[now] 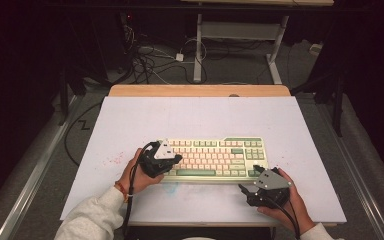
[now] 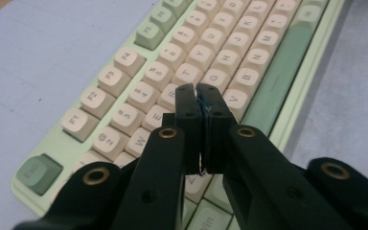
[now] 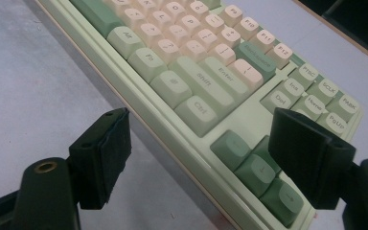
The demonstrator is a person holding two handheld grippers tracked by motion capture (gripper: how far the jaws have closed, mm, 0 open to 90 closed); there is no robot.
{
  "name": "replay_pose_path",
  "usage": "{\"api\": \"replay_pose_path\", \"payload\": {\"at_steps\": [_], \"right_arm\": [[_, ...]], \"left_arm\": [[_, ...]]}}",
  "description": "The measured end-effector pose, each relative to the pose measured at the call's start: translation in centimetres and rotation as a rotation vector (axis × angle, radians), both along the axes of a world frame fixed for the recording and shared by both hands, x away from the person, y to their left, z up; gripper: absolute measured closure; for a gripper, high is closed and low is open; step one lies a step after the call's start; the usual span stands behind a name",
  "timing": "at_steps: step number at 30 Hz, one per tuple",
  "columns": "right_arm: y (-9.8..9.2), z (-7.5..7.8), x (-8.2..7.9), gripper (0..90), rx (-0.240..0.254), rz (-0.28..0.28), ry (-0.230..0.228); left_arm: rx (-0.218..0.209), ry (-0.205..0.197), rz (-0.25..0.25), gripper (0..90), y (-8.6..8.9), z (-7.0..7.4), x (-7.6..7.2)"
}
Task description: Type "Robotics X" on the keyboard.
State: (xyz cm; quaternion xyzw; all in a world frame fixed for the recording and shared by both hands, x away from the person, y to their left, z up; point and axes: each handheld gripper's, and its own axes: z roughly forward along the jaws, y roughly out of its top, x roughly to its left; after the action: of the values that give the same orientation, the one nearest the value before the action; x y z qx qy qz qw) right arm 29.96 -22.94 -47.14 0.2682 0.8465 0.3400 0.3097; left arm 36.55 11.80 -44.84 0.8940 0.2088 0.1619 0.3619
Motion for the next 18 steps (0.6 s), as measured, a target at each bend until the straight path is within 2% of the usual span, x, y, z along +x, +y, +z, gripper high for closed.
{"api": "replay_pose_path", "payload": {"at_steps": [18], "right_arm": [[0.0, 0.0, 0.0, 22.9, -0.002, -0.001, 0.0]], "left_arm": [[0.043, 0.017, -0.068, 86.6, -1.6, -0.7, -1.3]]}}
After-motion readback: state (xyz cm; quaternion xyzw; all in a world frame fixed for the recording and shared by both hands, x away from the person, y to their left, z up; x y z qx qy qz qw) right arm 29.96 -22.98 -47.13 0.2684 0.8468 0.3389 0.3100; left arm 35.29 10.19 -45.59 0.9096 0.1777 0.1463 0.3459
